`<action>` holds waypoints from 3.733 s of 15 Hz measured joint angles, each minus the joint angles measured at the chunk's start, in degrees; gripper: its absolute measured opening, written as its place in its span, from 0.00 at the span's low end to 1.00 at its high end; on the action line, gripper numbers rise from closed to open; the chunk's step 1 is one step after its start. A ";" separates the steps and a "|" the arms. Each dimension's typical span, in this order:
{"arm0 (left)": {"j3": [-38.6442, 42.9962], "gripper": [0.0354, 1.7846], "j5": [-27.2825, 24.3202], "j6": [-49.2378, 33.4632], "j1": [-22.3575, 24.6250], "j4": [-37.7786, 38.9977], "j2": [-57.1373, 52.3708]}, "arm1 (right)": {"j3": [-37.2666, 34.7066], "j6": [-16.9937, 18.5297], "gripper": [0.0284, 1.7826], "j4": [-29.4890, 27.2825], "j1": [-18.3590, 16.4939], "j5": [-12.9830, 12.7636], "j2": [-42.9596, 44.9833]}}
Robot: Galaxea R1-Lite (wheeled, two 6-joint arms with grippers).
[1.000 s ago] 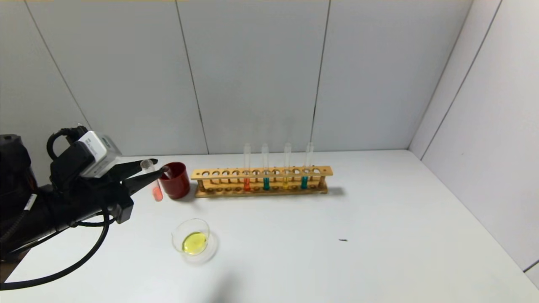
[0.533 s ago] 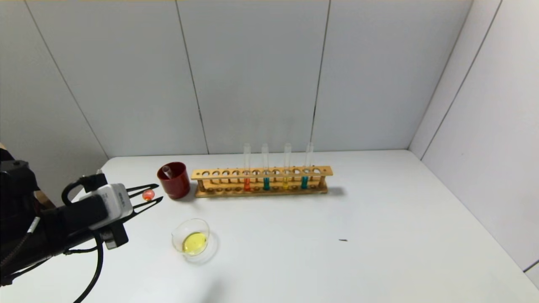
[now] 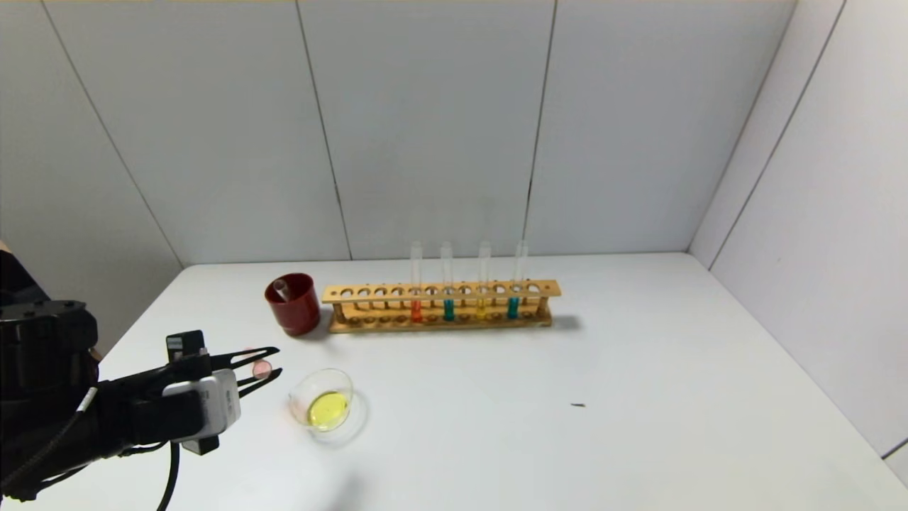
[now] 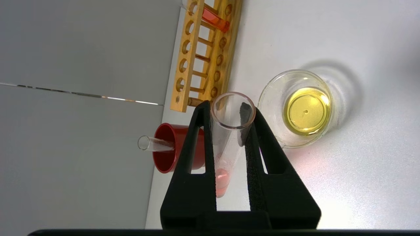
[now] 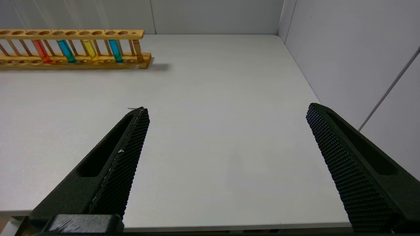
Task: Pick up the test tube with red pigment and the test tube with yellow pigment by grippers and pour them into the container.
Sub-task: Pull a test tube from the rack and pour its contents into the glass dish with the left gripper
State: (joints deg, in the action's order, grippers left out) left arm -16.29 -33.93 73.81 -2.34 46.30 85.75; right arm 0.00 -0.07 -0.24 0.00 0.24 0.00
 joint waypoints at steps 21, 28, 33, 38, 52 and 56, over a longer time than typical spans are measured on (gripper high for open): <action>-6.50 0.16 0.26 25.86 0.80 -0.55 10.91 | 0.00 0.00 0.98 -0.02 0.00 0.00 0.00; -8.52 0.16 0.02 26.51 -1.62 -0.55 14.31 | 0.00 0.00 0.98 -0.02 0.00 0.00 0.00; -9.25 0.16 -0.17 26.67 -4.52 -0.52 15.32 | 0.00 0.02 0.98 -0.02 0.00 0.00 0.00; -9.23 0.16 -2.43 27.21 -4.73 -0.38 15.58 | 0.00 0.00 0.98 -0.02 0.00 0.00 0.00; -15.60 0.16 -6.89 40.98 -0.85 1.49 21.88 | 0.00 0.00 0.98 0.00 0.00 -0.02 0.00; -16.12 0.16 -8.57 44.40 0.34 0.48 23.26 | 0.00 0.00 0.98 -0.02 0.00 -0.02 0.00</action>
State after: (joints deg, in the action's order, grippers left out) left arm -32.40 -42.50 118.21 -2.00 46.78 109.01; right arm 0.00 -0.07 -0.27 0.00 0.22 0.00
